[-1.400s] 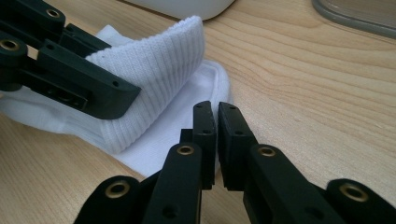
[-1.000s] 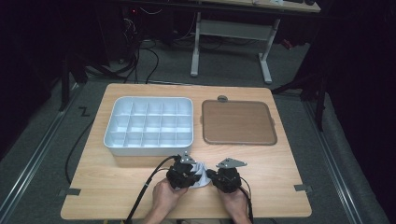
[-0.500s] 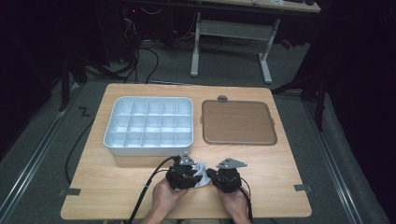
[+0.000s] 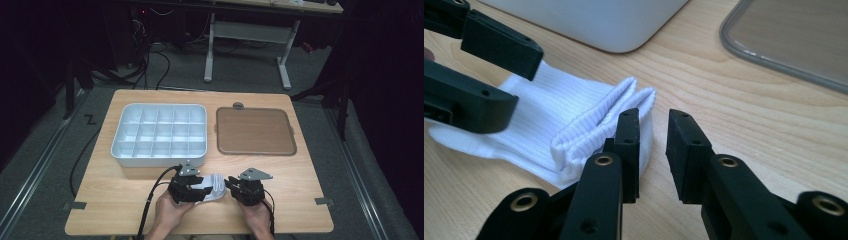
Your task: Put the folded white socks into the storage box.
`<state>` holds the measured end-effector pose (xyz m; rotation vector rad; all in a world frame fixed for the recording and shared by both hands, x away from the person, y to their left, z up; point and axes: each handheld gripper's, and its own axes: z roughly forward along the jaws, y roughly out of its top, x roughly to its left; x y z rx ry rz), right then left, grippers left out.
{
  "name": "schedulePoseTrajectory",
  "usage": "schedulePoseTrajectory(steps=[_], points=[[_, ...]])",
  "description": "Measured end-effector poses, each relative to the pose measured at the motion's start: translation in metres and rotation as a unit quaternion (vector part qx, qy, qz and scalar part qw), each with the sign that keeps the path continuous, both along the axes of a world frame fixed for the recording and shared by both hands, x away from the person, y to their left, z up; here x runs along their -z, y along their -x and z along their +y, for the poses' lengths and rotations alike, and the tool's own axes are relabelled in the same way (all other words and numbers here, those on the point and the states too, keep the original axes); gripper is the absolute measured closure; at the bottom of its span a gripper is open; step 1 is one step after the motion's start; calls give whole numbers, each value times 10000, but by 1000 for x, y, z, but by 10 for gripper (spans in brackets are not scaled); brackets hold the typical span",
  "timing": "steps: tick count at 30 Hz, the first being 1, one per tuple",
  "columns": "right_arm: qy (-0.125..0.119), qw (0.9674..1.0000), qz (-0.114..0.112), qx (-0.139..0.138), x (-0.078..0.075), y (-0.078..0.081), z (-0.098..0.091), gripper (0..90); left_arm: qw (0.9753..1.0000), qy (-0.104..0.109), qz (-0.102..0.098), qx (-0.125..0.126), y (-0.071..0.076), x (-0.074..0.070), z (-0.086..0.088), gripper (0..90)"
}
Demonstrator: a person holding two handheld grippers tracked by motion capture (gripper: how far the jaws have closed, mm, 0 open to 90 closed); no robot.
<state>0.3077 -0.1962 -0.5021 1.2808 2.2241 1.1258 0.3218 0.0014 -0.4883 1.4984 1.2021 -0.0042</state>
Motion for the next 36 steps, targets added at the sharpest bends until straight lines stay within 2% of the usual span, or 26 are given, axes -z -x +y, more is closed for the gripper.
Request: schedulePoseTrajectory(steps=[7,11,15,19,25,29,31,33,36], points=[[76,9997,-126,-219,-12,7,6,772,9995,26,16,-330,0,1,30,505],[132,9989,-202,-412,-17,11,16,774,9985,3,77,-546,0,8,49,513],[201,9978,-207,-600,-19,12,26,773,9976,-11,143,-673,0,17,59,521],[244,9974,-90,-671,-14,11,32,763,9974,-51,179,-689,0,25,59,528],[297,9973,177,-653,-1,7,33,719,9982,-36,105,-584,4,32,50,543],[388,9968,300,-631,7,5,32,721,9986,-167,22,-505,5,37,41,550],[433,9966,348,-605,10,4,31,762,9985,-240,-32,-493,5,38,38,550],[496,9963,323,-625,11,5,31,821,9983,-311,-58,-488,5,40,37,550],[538,9963,222,-624,8,7,31,850,9977,-440,-92,-513,5,42,36,550]])
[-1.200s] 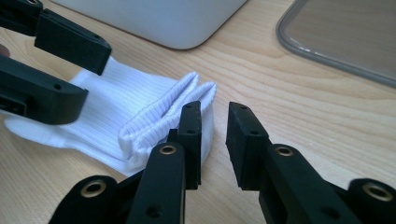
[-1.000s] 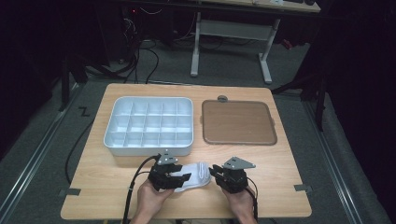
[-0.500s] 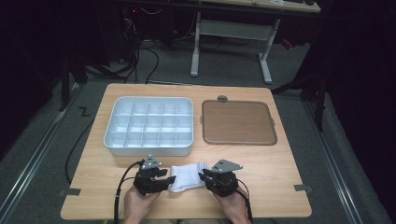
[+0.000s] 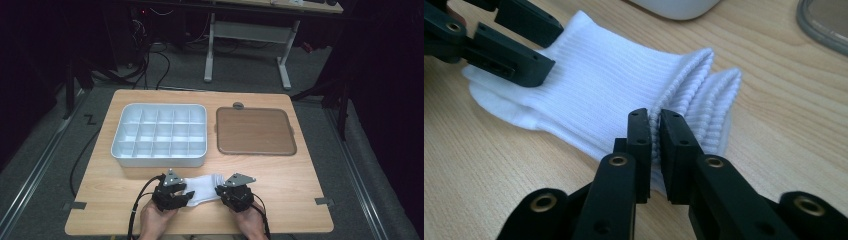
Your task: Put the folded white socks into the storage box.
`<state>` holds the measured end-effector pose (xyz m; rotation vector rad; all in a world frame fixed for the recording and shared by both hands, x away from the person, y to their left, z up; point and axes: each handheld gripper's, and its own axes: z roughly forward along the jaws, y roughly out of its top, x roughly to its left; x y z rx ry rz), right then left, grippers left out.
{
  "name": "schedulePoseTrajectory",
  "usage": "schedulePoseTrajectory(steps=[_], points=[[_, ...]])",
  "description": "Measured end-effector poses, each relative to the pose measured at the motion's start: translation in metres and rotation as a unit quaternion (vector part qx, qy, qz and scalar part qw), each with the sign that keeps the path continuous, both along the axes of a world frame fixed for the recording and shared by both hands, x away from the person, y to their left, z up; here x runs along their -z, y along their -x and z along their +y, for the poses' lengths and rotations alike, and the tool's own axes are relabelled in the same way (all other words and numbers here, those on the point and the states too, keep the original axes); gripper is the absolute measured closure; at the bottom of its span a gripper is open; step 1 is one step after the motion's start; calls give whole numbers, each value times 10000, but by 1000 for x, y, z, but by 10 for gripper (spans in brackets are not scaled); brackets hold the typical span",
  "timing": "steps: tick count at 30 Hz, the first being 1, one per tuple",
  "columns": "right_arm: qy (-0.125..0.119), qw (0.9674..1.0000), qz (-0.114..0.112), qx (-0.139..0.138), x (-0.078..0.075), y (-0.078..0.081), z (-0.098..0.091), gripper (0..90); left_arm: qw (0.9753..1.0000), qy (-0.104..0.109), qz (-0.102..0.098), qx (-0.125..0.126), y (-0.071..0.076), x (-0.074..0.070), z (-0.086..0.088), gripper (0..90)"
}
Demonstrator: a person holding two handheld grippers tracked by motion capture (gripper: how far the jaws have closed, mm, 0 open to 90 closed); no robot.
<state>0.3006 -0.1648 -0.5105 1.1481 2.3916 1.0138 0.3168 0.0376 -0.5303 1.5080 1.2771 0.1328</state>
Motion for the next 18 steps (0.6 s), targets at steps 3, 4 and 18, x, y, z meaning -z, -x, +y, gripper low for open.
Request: schedulePoseTrajectory(steps=[3,4,18], points=[[-8,9999,-170,10,-5,4,-1,856,9999,-139,-92,-6,2,2,-2,550],[-12,9997,-242,40,-7,6,-2,856,9998,-188,-113,-7,2,2,-2,549],[1,9996,-27,288,9,11,-16,853,9993,-334,-80,-129,2,3,-7,524]])
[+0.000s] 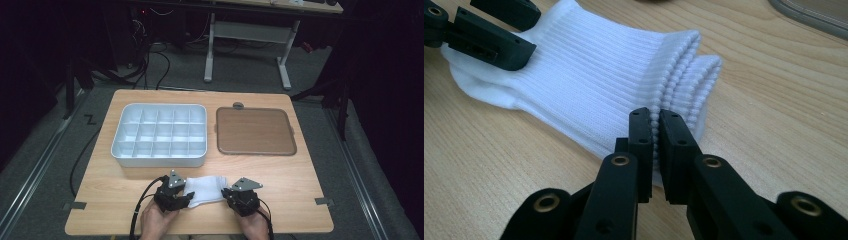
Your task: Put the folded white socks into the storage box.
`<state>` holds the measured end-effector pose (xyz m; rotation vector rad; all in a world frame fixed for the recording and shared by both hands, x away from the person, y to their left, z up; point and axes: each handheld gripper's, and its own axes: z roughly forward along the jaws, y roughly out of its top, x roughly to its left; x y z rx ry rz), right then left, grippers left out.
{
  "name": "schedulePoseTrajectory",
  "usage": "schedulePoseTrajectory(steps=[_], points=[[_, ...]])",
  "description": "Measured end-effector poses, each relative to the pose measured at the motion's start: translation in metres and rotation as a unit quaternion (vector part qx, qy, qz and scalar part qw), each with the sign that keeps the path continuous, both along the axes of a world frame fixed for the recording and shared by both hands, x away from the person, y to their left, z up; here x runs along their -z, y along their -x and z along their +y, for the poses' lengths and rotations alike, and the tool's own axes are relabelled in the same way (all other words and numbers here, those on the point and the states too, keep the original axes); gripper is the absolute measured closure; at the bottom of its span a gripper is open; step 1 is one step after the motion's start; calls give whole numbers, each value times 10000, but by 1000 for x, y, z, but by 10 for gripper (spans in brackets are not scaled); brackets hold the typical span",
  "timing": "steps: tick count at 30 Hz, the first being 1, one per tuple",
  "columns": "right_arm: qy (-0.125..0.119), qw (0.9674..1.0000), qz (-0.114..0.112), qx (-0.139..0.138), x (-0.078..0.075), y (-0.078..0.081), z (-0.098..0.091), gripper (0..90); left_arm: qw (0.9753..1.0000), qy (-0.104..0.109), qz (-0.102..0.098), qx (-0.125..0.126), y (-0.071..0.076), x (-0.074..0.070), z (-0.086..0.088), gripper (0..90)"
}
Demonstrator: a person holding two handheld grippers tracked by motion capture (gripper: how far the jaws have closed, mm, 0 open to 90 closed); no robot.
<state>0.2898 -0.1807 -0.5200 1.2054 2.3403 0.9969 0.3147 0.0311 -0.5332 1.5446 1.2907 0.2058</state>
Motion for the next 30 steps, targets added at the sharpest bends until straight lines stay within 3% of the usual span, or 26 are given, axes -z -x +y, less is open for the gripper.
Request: schedulePoseTrajectory(steps=[12,20,23,26,30], points=[[62,10000,-23,-67,-1,-3,2,826,9999,-42,67,-75,-2,-1,1,482],[-89,9999,45,-97,-6,-3,6,684,9995,14,283,-122,-5,-4,6,463],[-133,9998,-85,-106,-13,-3,6,664,9990,103,379,-210,-7,-6,9,438],[-172,9993,-262,-193,-25,-3,10,763,9982,367,354,-321,-10,-12,15,434],[-169,9979,-360,-508,-35,-2,25,850,9967,550,408,-425,-21,-22,18,433]])
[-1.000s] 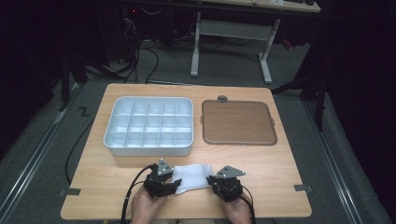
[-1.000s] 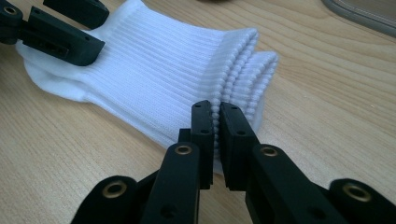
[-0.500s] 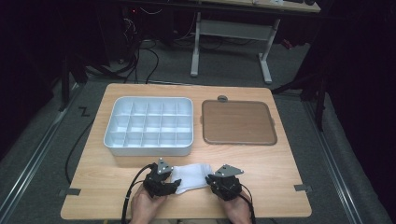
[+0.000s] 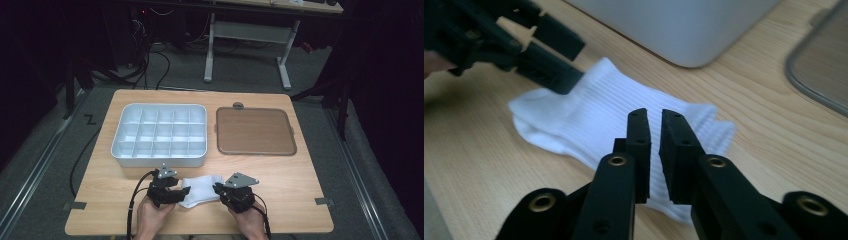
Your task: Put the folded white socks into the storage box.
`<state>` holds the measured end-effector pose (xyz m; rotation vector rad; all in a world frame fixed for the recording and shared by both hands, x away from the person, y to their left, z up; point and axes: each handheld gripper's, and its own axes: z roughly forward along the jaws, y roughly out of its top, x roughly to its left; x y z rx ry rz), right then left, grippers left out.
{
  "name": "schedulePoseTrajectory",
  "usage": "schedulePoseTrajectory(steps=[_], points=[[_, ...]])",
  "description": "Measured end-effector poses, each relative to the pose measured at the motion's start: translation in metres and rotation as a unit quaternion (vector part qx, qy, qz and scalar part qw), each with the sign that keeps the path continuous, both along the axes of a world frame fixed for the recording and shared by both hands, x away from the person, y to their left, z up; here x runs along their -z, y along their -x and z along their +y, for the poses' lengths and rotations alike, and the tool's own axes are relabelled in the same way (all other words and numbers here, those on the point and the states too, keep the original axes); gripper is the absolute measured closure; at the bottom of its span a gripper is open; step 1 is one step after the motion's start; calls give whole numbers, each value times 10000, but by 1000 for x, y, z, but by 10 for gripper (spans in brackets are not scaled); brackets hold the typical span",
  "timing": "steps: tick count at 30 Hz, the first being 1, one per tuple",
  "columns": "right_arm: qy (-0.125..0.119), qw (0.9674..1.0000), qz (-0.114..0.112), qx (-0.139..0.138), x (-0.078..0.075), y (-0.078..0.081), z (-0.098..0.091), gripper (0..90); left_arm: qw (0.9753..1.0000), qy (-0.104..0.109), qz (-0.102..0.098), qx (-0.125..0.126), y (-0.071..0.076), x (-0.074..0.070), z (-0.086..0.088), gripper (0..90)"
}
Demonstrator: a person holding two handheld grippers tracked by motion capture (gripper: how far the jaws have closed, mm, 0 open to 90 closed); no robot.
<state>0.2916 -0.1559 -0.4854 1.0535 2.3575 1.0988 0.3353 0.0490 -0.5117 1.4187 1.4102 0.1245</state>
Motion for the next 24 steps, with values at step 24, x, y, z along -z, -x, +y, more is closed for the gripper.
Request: schedulePoseTrajectory(steps=[24], points=[[153,9989,360,-251,25,-15,38,881,9991,-416,69,-6,-16,16,-11,472]])
